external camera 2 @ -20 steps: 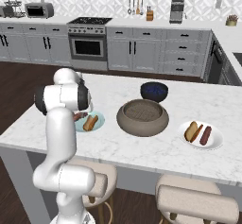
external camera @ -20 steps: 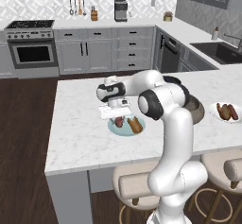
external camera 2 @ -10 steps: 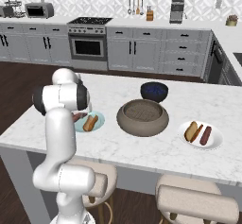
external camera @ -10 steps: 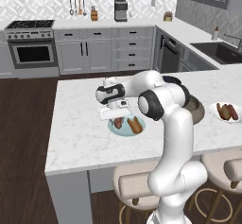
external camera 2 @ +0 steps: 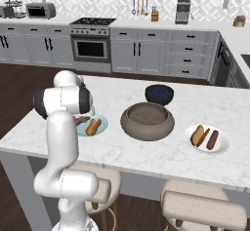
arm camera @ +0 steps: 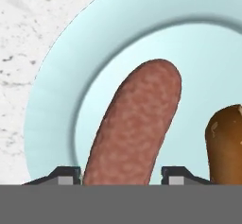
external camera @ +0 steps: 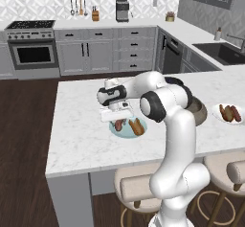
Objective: Place one bun and one sausage from the bowl on each plate.
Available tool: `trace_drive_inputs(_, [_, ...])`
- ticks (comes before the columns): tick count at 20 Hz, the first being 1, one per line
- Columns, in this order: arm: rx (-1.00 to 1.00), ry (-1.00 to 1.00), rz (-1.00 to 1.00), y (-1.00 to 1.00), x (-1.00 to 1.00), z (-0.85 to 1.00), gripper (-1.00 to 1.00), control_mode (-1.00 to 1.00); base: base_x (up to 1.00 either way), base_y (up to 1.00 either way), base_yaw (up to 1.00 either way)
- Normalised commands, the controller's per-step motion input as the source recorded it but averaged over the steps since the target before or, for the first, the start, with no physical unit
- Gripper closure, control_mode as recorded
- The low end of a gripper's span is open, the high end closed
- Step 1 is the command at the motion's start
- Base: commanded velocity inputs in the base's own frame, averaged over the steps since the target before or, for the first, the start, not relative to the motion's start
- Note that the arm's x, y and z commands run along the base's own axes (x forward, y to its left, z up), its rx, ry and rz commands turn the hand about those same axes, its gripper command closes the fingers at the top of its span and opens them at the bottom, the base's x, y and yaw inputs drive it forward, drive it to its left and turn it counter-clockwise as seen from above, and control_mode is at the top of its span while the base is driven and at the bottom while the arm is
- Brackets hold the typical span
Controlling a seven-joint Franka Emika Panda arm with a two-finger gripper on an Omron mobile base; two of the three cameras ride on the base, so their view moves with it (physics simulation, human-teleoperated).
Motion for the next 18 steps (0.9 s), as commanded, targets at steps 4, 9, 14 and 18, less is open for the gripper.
trace_drive_inputs(4, [0.00, 0.00, 0.00, -0.05, -0.01, 0.04, -1.00, -1.00, 0.00, 0.00, 0.00])
trace_drive_inputs(9, [0.00, -0.08, -0.02, -0.23, -0.41, 0.83, -1.00, -1.00, 0.00, 0.00, 0.00])
trace_drive_inputs(14, [0.00, -0.15, -0.07, -0.47, -0.97, 0.92, -1.00, -1.00, 0.00, 0.00, 0.00])
trace_drive_inputs(18, [0.00, -0.24, -0.03, -0.92, -1.00, 0.79, -1.00, -1.00, 0.00, 0.00, 0.00])
